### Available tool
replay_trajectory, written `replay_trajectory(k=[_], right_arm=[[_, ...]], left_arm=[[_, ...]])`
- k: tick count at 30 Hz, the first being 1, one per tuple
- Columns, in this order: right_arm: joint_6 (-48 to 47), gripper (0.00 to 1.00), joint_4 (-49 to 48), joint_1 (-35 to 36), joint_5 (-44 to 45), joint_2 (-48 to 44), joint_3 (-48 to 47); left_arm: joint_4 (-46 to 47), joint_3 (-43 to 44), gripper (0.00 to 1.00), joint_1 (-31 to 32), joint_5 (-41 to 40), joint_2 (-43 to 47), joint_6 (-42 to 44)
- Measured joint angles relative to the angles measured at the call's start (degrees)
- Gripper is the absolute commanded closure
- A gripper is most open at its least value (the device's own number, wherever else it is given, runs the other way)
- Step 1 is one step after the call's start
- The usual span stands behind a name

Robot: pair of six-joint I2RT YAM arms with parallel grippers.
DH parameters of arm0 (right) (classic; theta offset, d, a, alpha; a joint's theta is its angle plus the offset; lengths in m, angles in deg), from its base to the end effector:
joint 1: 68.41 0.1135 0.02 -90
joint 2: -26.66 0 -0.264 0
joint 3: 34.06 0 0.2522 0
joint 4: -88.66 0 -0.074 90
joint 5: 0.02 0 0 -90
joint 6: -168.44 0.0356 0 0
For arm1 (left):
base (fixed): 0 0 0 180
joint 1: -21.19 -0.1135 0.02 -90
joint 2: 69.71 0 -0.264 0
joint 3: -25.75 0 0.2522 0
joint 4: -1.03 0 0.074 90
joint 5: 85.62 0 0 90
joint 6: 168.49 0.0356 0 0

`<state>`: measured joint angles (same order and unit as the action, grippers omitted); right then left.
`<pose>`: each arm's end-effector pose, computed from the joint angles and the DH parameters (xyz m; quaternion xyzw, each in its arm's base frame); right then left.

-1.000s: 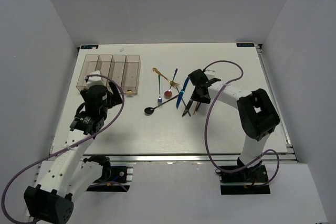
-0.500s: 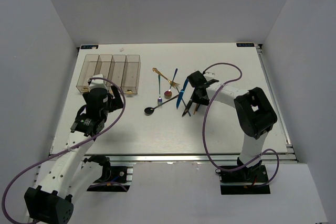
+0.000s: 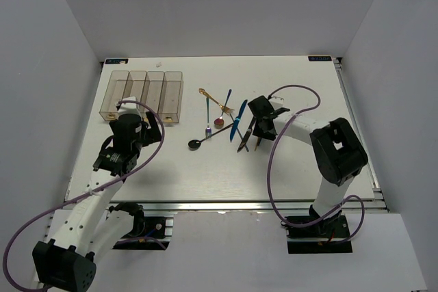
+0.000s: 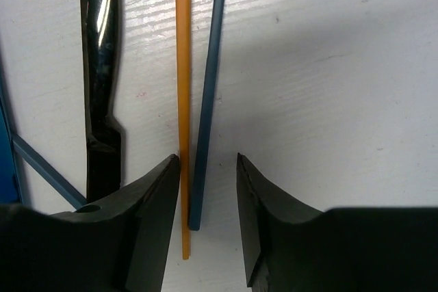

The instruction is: Sort the eating utensils into containers

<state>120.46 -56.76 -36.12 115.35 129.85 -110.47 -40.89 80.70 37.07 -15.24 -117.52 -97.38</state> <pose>0.3093 0.1774 0.1637 0.1343 0.9373 -0.0238 0.3208 0.1776 -0.0381 0.2791 -0.1019 0.8708 0.0076 0.4809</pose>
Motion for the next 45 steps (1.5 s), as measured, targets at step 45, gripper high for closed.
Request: replay_trajectory(k=[45], right_arm=[[-0.76,0.81,-7.45,-6.25,-6.60,-2.29,4.79]], left_arm=[[-1.33,0.22,0.02,0.04,3.85,-2.99,-0.79]])
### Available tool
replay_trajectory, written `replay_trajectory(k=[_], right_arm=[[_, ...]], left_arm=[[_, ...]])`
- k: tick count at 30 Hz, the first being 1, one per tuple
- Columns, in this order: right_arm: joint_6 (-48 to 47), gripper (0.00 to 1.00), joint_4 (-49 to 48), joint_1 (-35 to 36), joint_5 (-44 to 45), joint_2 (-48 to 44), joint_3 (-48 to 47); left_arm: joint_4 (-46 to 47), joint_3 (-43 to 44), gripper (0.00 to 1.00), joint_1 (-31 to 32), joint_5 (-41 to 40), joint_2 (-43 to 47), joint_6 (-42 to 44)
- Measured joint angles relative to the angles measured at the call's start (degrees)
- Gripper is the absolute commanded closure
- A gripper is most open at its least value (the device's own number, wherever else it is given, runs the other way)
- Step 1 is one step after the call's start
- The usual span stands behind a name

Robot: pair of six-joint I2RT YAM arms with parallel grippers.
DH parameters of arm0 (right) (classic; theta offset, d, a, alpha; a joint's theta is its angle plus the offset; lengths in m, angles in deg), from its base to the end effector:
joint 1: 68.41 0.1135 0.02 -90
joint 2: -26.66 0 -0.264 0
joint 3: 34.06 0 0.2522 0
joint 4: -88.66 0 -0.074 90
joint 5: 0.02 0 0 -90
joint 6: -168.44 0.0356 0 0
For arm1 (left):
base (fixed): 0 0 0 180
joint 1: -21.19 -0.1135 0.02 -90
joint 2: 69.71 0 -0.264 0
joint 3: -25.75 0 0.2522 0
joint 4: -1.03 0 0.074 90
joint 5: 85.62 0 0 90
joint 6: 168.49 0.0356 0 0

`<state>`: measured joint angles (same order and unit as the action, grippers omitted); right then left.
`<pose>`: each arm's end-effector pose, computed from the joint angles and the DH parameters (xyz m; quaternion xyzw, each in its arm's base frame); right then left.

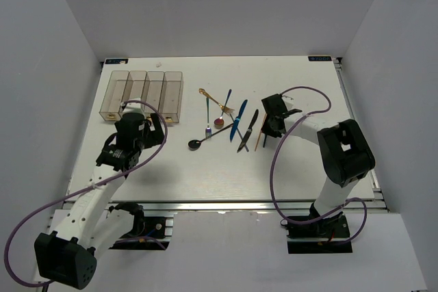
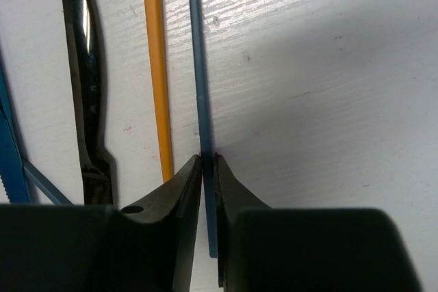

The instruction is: Sort the eating utensils into containers

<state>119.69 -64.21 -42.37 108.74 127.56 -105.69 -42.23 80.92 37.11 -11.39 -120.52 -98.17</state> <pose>0.3191 0.1432 0.1597 0.1717 0.9300 0.0281 0.3238 0.1843 -0.0425 0.2693 -0.0885 0.8913 -0.0128 0.4446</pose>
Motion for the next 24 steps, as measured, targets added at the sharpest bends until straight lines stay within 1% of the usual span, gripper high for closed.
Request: replay_trajectory(k=[3,5,13,20,22,24], right_arm=[[-1.27,0.77,-0.46,-1.01,-1.95,-0.22,0.37],[-2.58,0.75,-0.61,-1.62,-3.26,-0.20,0.33],[-8.24,0.74,-0.70,-2.10,-5.90,0.24,0.11],[-10.40,0.77,1.64,-1.99,-5.53,2.10,-2.73],[-10.45,0.81,1.64,-1.92,-5.33,2.08,-2.67],[-10.51,0.82,1.66,-1.92,-5.18,2.03,-2.54]], left_arm=[[-0.76,0.13,0.02,0.00,0.68,-0.02,-0.39],[-1.31,0.68,0.02,0.00,0.96,0.09,-0.59],[-2.51,2.95,0.02,0.00,1.33,1.09,-0.76],[-3.21,3.41,0.02,0.02,1.75,1.09,-0.83],[-3.50,3.69,0.02,0.04,1.77,1.11,-0.81],[-3.56,4.13,0.02,0.04,1.77,1.14,-0.81]])
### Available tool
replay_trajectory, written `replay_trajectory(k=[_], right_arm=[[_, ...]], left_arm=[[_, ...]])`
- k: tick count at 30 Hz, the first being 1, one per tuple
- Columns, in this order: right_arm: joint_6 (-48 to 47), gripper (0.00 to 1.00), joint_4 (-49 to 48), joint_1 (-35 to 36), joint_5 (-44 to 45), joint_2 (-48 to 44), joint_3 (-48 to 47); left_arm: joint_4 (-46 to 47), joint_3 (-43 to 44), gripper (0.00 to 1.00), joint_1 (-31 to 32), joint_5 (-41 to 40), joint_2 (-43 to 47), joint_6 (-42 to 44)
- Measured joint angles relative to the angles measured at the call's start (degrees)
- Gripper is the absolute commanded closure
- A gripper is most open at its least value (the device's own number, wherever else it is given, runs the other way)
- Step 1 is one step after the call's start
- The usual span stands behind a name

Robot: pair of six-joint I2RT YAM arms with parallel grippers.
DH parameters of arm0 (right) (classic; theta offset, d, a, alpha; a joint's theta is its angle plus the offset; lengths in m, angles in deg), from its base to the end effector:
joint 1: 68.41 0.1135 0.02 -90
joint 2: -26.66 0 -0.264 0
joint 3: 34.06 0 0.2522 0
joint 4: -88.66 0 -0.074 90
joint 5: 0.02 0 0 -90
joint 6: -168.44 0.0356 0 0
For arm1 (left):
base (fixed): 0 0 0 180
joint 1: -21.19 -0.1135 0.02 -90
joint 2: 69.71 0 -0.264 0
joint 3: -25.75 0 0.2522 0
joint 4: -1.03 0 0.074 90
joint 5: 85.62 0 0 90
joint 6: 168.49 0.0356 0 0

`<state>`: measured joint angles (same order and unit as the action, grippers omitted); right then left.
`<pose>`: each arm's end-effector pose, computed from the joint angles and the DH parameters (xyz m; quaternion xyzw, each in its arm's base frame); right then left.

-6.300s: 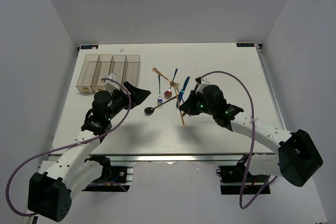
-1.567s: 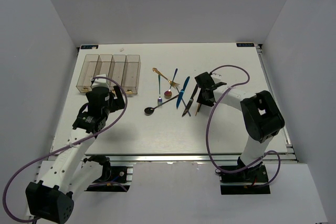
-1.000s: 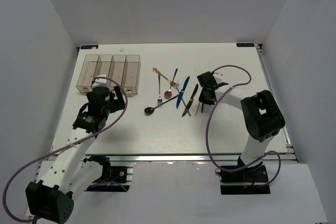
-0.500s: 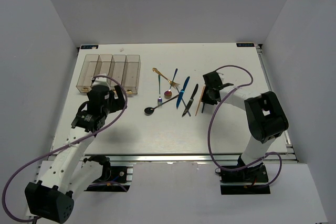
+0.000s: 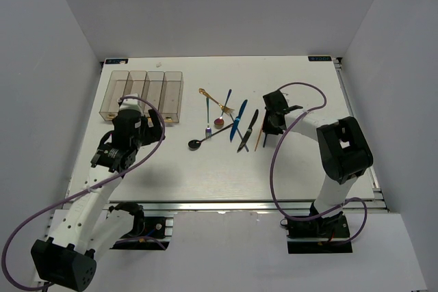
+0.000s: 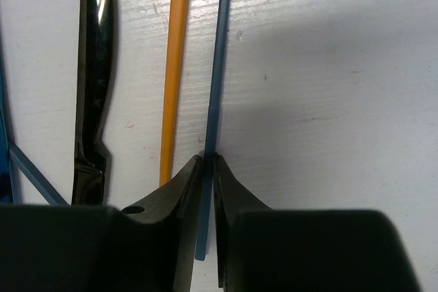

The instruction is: Sort the eating utensils into containers

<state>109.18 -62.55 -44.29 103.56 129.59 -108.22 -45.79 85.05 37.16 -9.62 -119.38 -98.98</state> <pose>0.3305 0.1388 0.1578 0.0880 0.9500 0.0270 0.2985 0.1795 -0.0424 0.2913 -0.0892 0.8862 -0.0344 0.4534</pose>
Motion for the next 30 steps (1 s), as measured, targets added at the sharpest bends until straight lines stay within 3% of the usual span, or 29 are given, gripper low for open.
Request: replay_trajectory(k=[9,14,17,21,25,30], right_arm=[[-1.86,0.85,-0.02,0.00,-0.09,-0.15,0.57],[-2.95,0.73,-0.09,0.04,0.13,-0.55,1.01],[-4.28,0.72,-0.31,0.04,-0.39,-1.70,2.47],[-5.84,0.80,-0.68,0.04,-0.98,-2.38,3.48],[-7.17,1.00,-0.57,-0.20,-1.49,-2.38,3.61],[-7.41,1.00,-0.46,-0.26,-1.51,-2.60,3.56]], left_arm=[[-0.31,1.73,0.02,0.00,0.13,0.00,0.02],[-0.39,1.79,0.02,0.00,0.44,0.02,0.02],[-0.39,1.79,0.02,0.00,0.83,0.02,0.02],[-0.39,1.84,0.02,0.00,1.14,0.02,0.02],[-0.39,1.88,0.02,0.00,1.14,0.02,0.02],[-0.39,1.88,0.02,0.00,1.22,0.02,0.00]])
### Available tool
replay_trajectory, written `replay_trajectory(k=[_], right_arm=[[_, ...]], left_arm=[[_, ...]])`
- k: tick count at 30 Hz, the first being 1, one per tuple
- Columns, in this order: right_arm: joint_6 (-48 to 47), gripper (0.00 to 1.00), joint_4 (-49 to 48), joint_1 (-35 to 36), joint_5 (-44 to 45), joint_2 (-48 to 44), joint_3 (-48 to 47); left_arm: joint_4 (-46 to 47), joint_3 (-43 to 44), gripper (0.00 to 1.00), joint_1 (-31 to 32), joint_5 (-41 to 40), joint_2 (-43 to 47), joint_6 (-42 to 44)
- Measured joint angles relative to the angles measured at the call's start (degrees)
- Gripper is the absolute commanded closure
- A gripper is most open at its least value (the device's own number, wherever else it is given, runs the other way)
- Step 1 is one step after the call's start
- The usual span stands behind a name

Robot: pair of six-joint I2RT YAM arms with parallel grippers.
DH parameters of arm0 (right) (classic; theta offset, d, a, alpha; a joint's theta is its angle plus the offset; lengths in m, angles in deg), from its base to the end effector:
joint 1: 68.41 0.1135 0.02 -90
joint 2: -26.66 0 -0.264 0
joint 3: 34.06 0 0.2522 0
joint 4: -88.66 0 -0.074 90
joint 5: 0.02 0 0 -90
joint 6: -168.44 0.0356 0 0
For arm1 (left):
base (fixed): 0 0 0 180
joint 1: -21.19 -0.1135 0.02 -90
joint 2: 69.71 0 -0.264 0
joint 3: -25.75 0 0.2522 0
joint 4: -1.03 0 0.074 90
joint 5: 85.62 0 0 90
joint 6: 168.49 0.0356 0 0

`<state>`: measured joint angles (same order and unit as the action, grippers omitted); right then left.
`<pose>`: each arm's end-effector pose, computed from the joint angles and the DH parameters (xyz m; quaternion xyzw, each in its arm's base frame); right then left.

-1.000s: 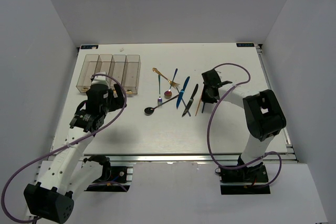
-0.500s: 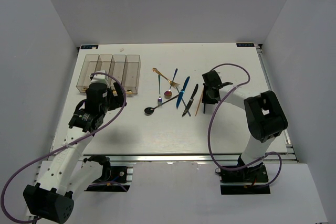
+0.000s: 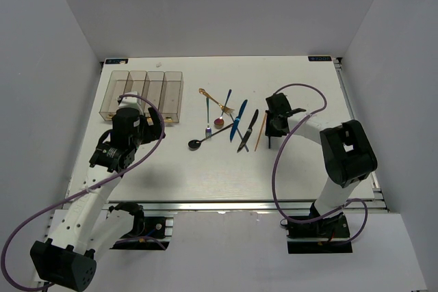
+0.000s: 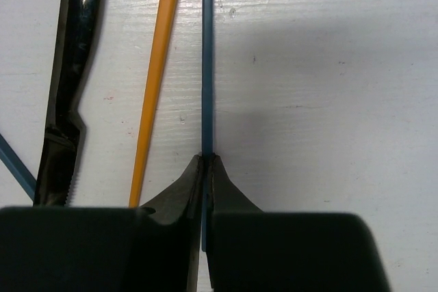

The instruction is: Sort the eating utensils into containers

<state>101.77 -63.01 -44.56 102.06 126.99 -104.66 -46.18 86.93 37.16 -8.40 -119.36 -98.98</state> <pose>0.3176 0.1322 0.1558 0.0246 0.9562 0.0168 0.2912 0.1795 -0.0432 0.3017 -0.0856 0.8815 -0.0479 0.4618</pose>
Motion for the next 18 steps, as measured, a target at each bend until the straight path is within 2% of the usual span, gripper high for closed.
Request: replay_trajectory(k=[5,9,14,18], right_arm=[[0.63,1.00,2.03,0.04,0.22,-2.43,1.27],[1.27,1.00,7.87,0.15,-0.48,-7.89,4.87],[1.70,1.00,10.51,0.22,-6.12,-17.40,7.08],[2.16,1.00,5.05,1.42,-16.26,-25.59,7.93]], left_arm=[[0.48,0.00,0.02,0.00,2.43,-0.17,-0.79],[4.92,-0.50,0.02,0.00,9.86,-0.28,-4.04],[18.10,-6.64,0.02,0.52,20.70,-0.13,-11.76],[31.67,-12.94,0.02,2.89,27.63,-1.68,-20.15]])
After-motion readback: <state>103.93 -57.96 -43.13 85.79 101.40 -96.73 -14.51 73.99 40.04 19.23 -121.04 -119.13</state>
